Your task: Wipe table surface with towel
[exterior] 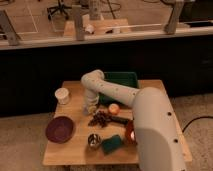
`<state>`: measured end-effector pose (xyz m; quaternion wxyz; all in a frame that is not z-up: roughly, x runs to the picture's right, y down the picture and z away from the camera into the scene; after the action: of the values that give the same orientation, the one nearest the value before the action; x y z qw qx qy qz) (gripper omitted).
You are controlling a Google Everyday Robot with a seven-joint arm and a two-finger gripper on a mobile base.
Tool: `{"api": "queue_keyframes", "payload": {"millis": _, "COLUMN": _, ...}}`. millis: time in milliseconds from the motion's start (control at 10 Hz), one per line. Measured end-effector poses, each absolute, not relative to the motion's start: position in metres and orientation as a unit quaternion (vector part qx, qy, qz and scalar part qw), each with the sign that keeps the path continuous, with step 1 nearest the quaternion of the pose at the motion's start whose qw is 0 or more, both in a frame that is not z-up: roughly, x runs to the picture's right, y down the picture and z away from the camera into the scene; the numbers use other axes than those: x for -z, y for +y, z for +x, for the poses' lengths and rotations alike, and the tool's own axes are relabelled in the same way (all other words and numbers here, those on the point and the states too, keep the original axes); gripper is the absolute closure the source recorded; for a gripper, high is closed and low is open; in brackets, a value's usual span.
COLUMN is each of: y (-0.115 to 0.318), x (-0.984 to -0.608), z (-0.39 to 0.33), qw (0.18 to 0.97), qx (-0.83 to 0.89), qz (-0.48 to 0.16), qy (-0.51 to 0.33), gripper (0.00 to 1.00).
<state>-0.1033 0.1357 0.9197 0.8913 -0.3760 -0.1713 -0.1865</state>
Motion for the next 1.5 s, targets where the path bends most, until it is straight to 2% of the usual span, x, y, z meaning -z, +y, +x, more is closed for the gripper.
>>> {"api": "queue_keyframes", "payload": {"millis": 300, "y": 0.129, "x": -0.92, "z": -0.142, "qw": 0.888, "qx": 0.197, "qz": -0.372, "qy": -0.184, "gripper": 1.0}}
{"api": "queue_keyframes", "payload": {"millis": 700, "y": 0.143, "x": -0.901, "z": -0.167, "qw": 0.874, "qx": 0.227, "qz": -0.375, "qy": -0.209, "gripper": 1.0}}
{"api": "queue_keyframes", "payload": {"millis": 1100, "y": 0.171, "x": -0.88, "z": -0.164, "qw": 0.862, "qx": 0.25, "qz": -0.378, "qy": -0.225, "gripper": 1.0}}
{"api": "queue_keyframes", "payload": {"millis": 1500, "y": 0.182, "x": -0.876, "z": -0.125, "qw": 0.867, "qx": 0.238, "qz": -0.382, "qy": -0.214, "gripper": 1.0}}
